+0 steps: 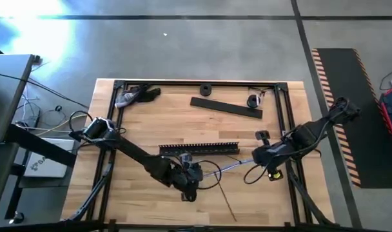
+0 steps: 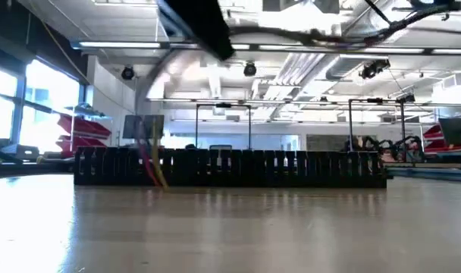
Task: Ziptie cables
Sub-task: Put the cable wires into the black cable duct
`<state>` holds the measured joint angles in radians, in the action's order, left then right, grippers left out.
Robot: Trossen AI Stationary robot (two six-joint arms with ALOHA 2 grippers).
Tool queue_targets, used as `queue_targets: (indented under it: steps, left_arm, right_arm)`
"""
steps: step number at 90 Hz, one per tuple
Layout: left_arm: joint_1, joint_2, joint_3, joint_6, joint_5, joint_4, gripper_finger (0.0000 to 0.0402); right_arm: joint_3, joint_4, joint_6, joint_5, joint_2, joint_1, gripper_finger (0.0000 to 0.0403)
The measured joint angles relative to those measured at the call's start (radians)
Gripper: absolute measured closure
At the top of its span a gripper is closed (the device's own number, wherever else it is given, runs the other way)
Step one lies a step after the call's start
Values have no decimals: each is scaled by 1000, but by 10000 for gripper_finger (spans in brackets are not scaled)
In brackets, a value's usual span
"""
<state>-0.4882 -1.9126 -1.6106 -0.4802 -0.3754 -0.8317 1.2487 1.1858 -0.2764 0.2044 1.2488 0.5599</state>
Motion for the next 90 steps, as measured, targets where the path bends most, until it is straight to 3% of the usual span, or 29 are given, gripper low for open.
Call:
queue_targets:
  steps: [15, 33, 45, 57, 71, 90]
  left_arm:
    - [-5, 34, -83, -60, -18, -337, 401]
    - [25, 42, -69, -48, -63, -620, 401]
    - [53, 42, -34, -25, -75, -623, 401]
    - [63, 42, -28, -25, -56, -591, 401]
    - [44, 43, -27, 12, 7, -560, 401]
    - [-36, 43, -27, 149, 185, -390, 402]
  right_arm:
    - [-100, -199, 17, 115, 4, -3, 402]
    - [-226, -426, 37, 227, 43, -53, 402]
    - [-301, -540, 15, 256, 63, -89, 402]
    - [-417, -700, 22, 169, 64, -95, 402]
    - [-614, -1051, 56, 60, 76, -95, 397]
    - [-677, -1303, 129, 12, 197, -91, 318]
